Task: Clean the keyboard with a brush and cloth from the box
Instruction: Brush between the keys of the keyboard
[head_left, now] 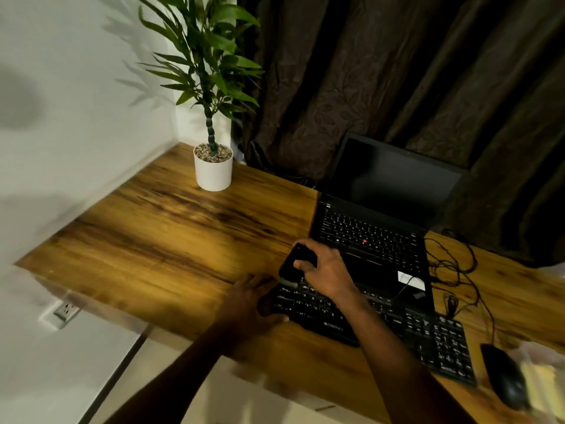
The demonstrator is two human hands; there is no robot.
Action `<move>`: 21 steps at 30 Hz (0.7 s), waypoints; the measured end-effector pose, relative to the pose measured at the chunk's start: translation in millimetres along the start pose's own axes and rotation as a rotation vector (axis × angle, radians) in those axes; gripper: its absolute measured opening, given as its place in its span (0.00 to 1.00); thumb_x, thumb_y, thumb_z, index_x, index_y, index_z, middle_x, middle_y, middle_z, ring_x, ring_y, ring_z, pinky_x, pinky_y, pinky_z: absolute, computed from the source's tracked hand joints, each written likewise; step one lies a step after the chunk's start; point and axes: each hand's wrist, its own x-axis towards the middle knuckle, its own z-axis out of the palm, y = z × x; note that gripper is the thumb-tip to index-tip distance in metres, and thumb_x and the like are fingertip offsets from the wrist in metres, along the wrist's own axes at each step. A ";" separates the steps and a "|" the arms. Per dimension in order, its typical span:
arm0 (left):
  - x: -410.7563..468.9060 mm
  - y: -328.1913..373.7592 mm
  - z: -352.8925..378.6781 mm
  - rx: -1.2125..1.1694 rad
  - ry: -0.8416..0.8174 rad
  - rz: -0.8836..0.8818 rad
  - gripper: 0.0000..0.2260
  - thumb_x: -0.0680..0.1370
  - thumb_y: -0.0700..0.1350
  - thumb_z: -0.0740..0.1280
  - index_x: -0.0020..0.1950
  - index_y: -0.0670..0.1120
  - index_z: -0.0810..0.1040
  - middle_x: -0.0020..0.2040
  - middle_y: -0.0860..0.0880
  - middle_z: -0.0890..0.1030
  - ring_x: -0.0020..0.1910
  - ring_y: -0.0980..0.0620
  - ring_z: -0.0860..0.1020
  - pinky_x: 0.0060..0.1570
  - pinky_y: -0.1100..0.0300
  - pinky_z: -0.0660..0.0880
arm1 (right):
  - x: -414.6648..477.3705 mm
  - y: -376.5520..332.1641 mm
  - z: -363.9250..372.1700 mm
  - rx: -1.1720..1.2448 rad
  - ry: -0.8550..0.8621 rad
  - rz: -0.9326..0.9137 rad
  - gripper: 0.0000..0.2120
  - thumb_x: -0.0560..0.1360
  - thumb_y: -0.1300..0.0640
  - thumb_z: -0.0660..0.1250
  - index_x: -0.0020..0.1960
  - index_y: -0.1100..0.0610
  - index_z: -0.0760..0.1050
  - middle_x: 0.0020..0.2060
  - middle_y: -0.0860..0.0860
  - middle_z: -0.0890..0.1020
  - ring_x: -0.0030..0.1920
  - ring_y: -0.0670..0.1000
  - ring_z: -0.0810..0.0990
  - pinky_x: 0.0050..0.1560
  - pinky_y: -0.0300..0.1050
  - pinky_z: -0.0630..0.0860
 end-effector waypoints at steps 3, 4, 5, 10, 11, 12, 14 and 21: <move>-6.5 3.3 0.1 0.010 0.040 0.000 0.38 0.69 0.74 0.65 0.73 0.53 0.71 0.70 0.53 0.73 0.66 0.48 0.68 0.64 0.49 0.69 | -1.7 9.3 -12.7 -0.127 -0.030 -0.023 0.19 0.76 0.56 0.72 0.62 0.40 0.75 0.50 0.47 0.83 0.43 0.47 0.84 0.41 0.51 0.84; -8.2 4.0 0.9 0.014 0.047 -0.007 0.39 0.69 0.75 0.64 0.73 0.53 0.71 0.70 0.53 0.73 0.66 0.48 0.68 0.63 0.48 0.68 | -2.1 12.8 -16.3 -0.164 -0.030 -0.030 0.18 0.76 0.56 0.72 0.63 0.40 0.75 0.49 0.48 0.83 0.42 0.47 0.83 0.42 0.51 0.84; -9.4 4.9 2.2 0.019 0.062 -0.009 0.38 0.70 0.75 0.63 0.72 0.53 0.72 0.69 0.53 0.74 0.66 0.48 0.69 0.62 0.47 0.69 | -3.2 15.0 -19.2 -0.187 -0.025 -0.035 0.19 0.76 0.55 0.72 0.63 0.40 0.75 0.49 0.49 0.83 0.40 0.47 0.82 0.43 0.50 0.84; -12.9 15.1 9.2 0.074 0.069 -0.075 0.36 0.72 0.75 0.59 0.73 0.55 0.71 0.70 0.54 0.72 0.65 0.49 0.68 0.61 0.47 0.68 | -2.2 8.0 -9.4 -0.069 -0.034 -0.062 0.19 0.76 0.55 0.73 0.65 0.43 0.76 0.54 0.49 0.83 0.45 0.45 0.83 0.46 0.44 0.83; -14.1 16.8 9.4 0.077 0.070 -0.079 0.35 0.73 0.74 0.58 0.73 0.55 0.71 0.70 0.55 0.72 0.65 0.49 0.68 0.61 0.48 0.68 | -2.2 4.9 -7.0 -0.042 -0.032 -0.069 0.19 0.76 0.55 0.72 0.65 0.43 0.76 0.55 0.48 0.83 0.50 0.45 0.83 0.50 0.45 0.83; -15.1 18.0 8.5 0.073 0.076 -0.078 0.34 0.74 0.73 0.58 0.73 0.54 0.71 0.70 0.55 0.72 0.64 0.49 0.68 0.61 0.47 0.68 | -2.8 3.5 -5.9 -0.028 -0.030 -0.074 0.18 0.76 0.56 0.72 0.64 0.43 0.77 0.55 0.48 0.84 0.50 0.45 0.83 0.51 0.45 0.83; -15.7 20.7 5.8 0.065 0.085 -0.070 0.32 0.75 0.72 0.58 0.72 0.54 0.72 0.70 0.55 0.72 0.63 0.49 0.69 0.61 0.47 0.69 | -5.5 5.5 -9.8 -0.024 -0.037 -0.059 0.18 0.77 0.57 0.72 0.63 0.43 0.77 0.53 0.48 0.84 0.46 0.45 0.84 0.48 0.46 0.84; -13.8 18.7 2.9 0.076 0.087 -0.058 0.31 0.74 0.72 0.59 0.71 0.55 0.73 0.69 0.54 0.74 0.64 0.50 0.68 0.61 0.48 0.68 | -20.6 29.6 -37.8 -0.069 0.015 -0.006 0.17 0.76 0.59 0.72 0.59 0.41 0.77 0.40 0.47 0.81 0.27 0.40 0.73 0.30 0.37 0.73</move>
